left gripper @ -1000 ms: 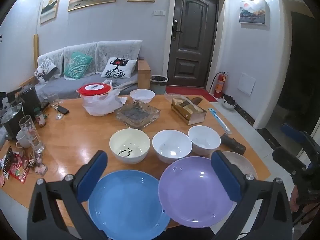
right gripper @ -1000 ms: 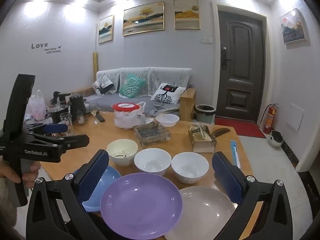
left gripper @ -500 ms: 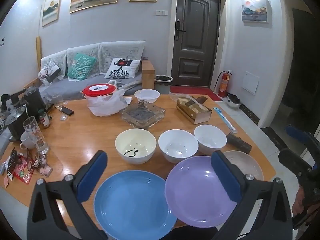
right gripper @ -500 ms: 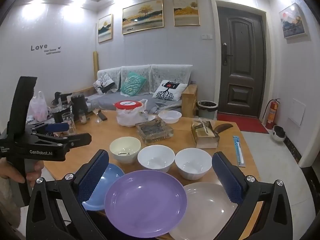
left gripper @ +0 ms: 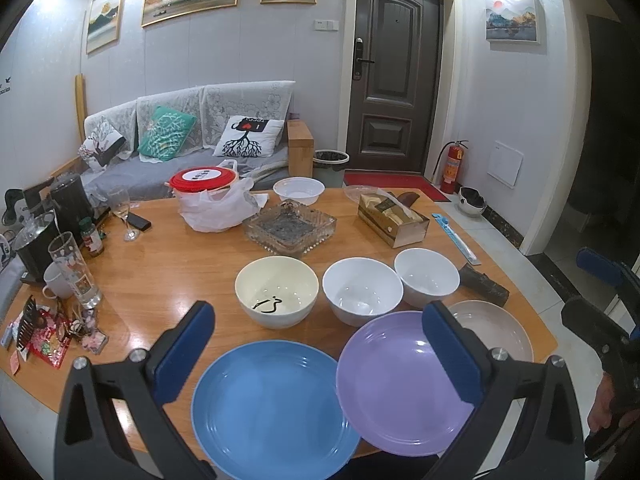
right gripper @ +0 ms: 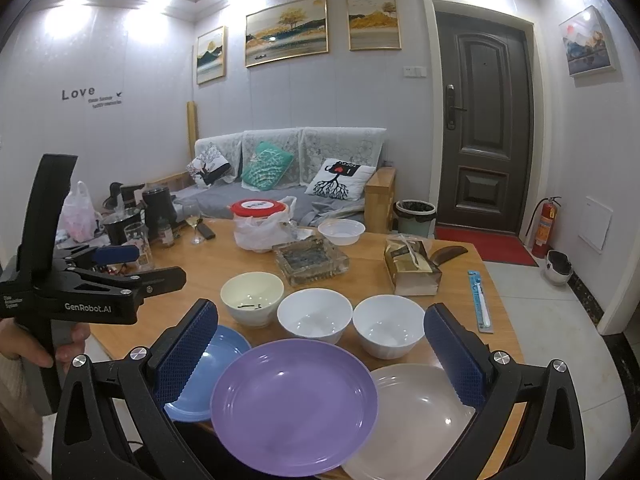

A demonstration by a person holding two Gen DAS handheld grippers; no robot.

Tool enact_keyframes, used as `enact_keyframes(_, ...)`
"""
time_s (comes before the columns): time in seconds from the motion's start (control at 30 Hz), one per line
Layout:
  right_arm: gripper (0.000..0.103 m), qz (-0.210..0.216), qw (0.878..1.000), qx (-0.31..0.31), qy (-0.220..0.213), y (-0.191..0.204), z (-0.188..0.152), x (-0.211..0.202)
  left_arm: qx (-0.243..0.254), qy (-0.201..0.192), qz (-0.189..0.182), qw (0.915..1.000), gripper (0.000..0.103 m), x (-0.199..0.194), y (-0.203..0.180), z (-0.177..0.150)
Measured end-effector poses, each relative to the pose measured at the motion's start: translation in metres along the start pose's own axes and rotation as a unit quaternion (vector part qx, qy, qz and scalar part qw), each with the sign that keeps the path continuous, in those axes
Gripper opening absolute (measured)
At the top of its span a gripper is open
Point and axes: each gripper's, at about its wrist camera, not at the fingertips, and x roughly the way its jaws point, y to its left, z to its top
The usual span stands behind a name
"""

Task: Organize plates and bowls

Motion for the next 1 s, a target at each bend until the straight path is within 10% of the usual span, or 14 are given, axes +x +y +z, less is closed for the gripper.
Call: enact_keyframes(1.0, 0.102, 0.003, 1.000, 0.001, 0.002, 0.0029, -0.0011, 0.0046, 0.000, -0.003, -0.001, 1.0000, 0.103, 0.0004, 0.0028, 0.0021)
